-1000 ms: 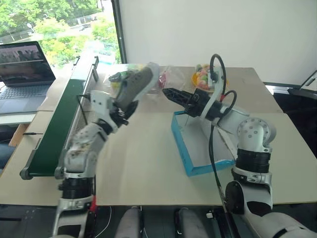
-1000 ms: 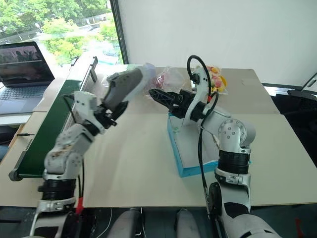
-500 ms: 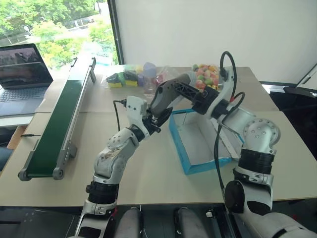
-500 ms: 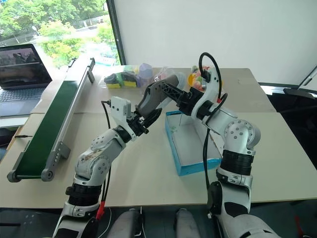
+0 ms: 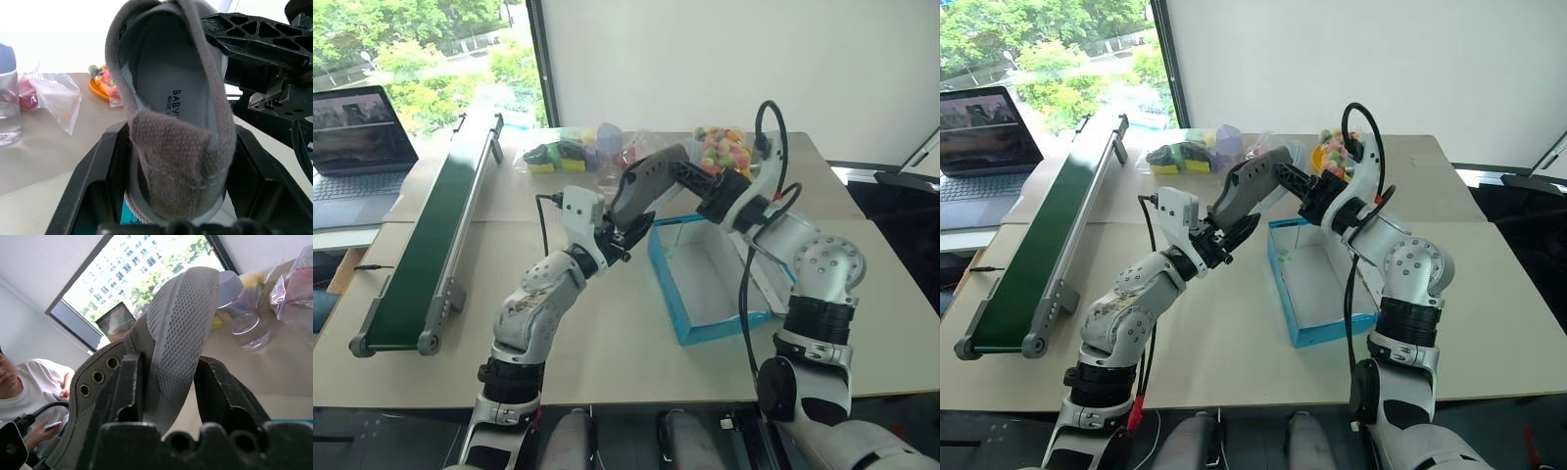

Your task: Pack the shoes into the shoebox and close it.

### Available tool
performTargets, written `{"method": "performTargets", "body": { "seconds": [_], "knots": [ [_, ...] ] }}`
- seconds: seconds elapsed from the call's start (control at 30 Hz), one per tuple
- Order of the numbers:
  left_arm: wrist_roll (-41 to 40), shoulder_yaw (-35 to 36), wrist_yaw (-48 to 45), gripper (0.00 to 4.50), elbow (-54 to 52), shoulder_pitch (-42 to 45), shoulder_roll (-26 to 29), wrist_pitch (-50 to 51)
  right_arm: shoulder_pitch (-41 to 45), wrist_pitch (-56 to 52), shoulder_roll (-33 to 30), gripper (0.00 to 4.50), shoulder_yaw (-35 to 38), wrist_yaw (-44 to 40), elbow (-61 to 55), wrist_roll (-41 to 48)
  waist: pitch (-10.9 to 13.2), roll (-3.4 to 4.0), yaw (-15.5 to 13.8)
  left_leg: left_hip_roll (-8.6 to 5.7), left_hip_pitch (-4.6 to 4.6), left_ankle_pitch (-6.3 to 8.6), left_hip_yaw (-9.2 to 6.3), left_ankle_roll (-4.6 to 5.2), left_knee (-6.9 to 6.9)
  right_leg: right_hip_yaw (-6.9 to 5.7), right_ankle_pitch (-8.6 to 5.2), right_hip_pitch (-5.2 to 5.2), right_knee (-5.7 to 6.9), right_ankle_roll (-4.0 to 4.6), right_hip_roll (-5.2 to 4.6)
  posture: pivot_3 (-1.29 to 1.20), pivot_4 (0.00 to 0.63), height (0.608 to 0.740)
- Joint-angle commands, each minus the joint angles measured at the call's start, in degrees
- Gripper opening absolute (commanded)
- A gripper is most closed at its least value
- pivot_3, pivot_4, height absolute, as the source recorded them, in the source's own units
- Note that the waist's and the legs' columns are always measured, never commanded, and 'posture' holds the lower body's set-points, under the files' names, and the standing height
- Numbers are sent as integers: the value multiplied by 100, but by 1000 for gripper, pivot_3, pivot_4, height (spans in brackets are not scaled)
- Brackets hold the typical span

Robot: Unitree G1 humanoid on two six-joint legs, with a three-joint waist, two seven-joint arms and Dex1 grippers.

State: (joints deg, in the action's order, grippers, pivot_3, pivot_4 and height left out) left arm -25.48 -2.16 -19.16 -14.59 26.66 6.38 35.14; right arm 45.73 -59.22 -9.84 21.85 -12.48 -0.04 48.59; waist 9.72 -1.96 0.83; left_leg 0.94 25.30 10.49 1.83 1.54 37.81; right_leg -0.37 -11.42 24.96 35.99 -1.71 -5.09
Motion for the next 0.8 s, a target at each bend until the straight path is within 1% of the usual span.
{"method": "performTargets", "body": {
  "seconds": [0.03,0.07,0.17,0.23,0.3,0.33,0.37,0.47,0.53,0.6,0.67,0.73,0.8],
  "knots": [
    [-201,18,-103,2361,-328,58,-32,-10,177,307,-36,498,35,-92,18,85,0,0,-3,0,0,0,0,0,0,0,0,0,0,0,0,0,150,740],
    [-215,24,-105,2361,-332,60,-34,12,187,324,-33,371,26,-100,44,79,0,0,-3,-1,0,0,0,0,0,0,0,0,0,0,-1,0,150,740],
    [-289,81,-110,2361,-370,15,21,147,203,359,-56,316,-13,-129,84,54,0,0,-2,-2,0,0,1,0,0,1,0,0,-1,0,-2,0,150,740],
    [-492,234,-179,3242,-428,-79,93,298,207,398,-100,303,-62,-159,91,16,0,0,3,-1,1,0,1,0,0,1,0,0,-2,0,-1,0,150,740],
    [-404,243,-215,3800,-488,-190,354,415,211,426,-187,296,-127,-217,65,-37,0,0,-1,0,1,0,-1,0,0,1,0,0,-1,0,-1,0,150,740],
    [-386,270,-251,4285,-511,-249,487,453,240,436,-266,296,-162,-248,58,-79,0,1,1,0,1,0,0,0,0,1,0,1,-1,0,-1,0,150,740],
    [-440,342,-283,4408,-535,-303,584,499,282,440,-376,296,-204,-287,46,-135,1,1,1,0,1,0,0,0,0,1,0,1,-1,0,-1,0,150,740],
    [-564,520,-385,4408,-579,-434,859,556,546,403,-886,296,-421,-446,26,-377,4,6,0,-1,1,0,0,0,0,2,0,3,-2,0,-3,0,150,740],
    [-414,437,-594,4408,-607,-599,1159,469,886,192,-1283,296,-524,-456,132,-505,4,6,-2,-1,0,0,0,0,0,3,0,3,-1,-1,-4,0,150,740],
    [-203,274,-833,4408,-646,-756,1481,309,1173,-150,-1810,296,-808,-557,225,-722,7,12,-1,-1,1,0,3,0,0,5,0,6,-2,0,-3,0,150,740],
    [-213,180,-973,4408,-676,-788,1639,302,1193,-234,-2529,296,-1522,-937,185,-1207,8,13,-22,0,1,0,9,0,-3,4,-4,8,-3,6,-4,0,150,740],
    [-352,147,-1157,4408,-746,-762,1695,329,1190,-382,-2944,296,-1813,-1190,254,-1362,8,12,-60,0,1,1,8,-1,-7,-7,-12,4,-12,11,-8,0,150,740],
    [-332,2,-1469,4408,-847,-774,1873,253,1143,-324,-3335,296,-2176,-1533,204,-1600,8,12,-63,2,6,2,10,-1,-7,-6,-16,4,-21,16,-13,0,150,740]
  ]
}}
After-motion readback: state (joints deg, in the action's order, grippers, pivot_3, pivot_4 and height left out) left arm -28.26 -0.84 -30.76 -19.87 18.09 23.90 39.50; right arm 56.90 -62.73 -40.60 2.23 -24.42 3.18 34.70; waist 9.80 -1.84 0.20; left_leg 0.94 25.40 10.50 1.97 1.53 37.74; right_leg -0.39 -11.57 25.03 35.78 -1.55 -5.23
